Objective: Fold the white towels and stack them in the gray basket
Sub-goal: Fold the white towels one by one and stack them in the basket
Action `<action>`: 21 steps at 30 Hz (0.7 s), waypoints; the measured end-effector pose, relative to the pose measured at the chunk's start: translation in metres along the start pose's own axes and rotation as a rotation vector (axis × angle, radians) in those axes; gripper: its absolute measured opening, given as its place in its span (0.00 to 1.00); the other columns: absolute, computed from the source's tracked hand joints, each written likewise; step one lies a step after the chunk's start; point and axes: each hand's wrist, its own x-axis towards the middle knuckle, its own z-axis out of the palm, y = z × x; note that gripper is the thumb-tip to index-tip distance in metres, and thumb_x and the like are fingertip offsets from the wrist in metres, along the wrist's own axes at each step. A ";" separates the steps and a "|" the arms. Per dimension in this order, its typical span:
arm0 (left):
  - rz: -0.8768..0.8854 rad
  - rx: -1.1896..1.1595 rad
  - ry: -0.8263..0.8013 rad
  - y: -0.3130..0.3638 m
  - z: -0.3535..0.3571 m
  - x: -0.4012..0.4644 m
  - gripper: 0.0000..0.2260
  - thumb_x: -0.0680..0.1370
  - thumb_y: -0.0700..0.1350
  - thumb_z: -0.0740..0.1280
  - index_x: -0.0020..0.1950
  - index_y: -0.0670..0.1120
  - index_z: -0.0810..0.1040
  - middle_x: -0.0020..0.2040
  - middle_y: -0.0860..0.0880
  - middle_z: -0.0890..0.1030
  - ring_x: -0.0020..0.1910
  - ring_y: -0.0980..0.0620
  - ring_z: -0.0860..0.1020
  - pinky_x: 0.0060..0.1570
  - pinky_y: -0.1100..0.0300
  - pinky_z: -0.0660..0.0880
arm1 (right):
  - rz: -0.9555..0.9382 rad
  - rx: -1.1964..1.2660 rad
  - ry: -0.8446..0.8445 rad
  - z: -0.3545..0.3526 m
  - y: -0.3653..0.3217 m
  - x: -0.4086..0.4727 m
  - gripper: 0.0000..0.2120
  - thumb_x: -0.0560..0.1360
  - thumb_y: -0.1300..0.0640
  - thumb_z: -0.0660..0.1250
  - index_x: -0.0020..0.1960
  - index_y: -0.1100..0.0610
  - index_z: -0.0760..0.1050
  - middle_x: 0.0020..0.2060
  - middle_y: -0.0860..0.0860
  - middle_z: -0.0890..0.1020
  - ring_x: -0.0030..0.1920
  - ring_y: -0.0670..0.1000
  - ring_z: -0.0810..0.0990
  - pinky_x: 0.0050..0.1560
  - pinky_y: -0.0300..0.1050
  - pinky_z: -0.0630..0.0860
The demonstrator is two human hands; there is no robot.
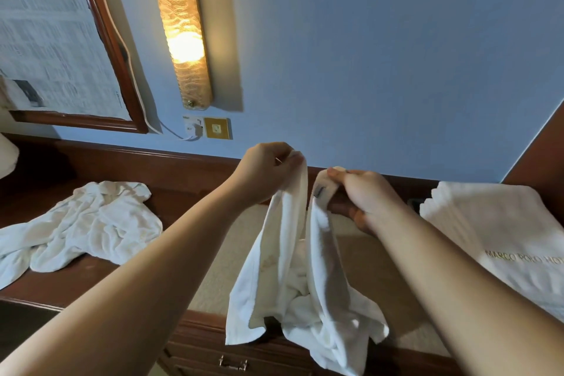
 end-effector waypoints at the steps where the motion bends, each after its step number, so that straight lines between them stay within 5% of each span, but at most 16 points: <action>1: -0.014 -0.011 0.005 0.001 0.005 -0.002 0.15 0.83 0.54 0.67 0.43 0.44 0.82 0.35 0.44 0.81 0.30 0.56 0.72 0.34 0.59 0.70 | -0.025 -0.006 0.000 0.003 0.001 -0.002 0.05 0.80 0.62 0.72 0.52 0.64 0.82 0.45 0.60 0.87 0.42 0.58 0.88 0.36 0.50 0.84; 6: -0.115 -0.160 0.082 0.003 0.021 -0.014 0.10 0.79 0.56 0.72 0.45 0.51 0.86 0.39 0.54 0.86 0.38 0.56 0.83 0.43 0.57 0.81 | -0.069 0.030 -0.072 0.009 0.007 -0.007 0.07 0.76 0.63 0.76 0.52 0.65 0.82 0.44 0.60 0.88 0.42 0.58 0.88 0.43 0.49 0.84; 12: -0.172 -0.341 0.062 0.005 0.027 -0.024 0.10 0.82 0.54 0.70 0.47 0.52 0.88 0.41 0.52 0.87 0.43 0.48 0.85 0.50 0.44 0.82 | -0.146 0.028 -0.134 0.007 0.006 -0.011 0.09 0.77 0.65 0.74 0.56 0.63 0.80 0.47 0.60 0.87 0.46 0.58 0.88 0.47 0.51 0.85; 17: -0.234 -0.420 0.078 0.006 0.028 -0.023 0.09 0.81 0.54 0.71 0.51 0.50 0.87 0.43 0.53 0.88 0.45 0.52 0.86 0.54 0.45 0.83 | -0.202 -0.144 -0.228 0.003 0.001 -0.009 0.10 0.78 0.69 0.67 0.54 0.62 0.84 0.48 0.59 0.88 0.52 0.57 0.88 0.62 0.56 0.81; 21: -0.271 -0.507 0.060 0.008 0.029 -0.023 0.11 0.80 0.54 0.73 0.52 0.47 0.84 0.43 0.52 0.88 0.44 0.54 0.86 0.53 0.49 0.84 | -0.423 -0.513 -0.223 -0.001 -0.002 -0.008 0.05 0.77 0.58 0.76 0.52 0.52 0.85 0.45 0.46 0.89 0.49 0.47 0.88 0.58 0.50 0.83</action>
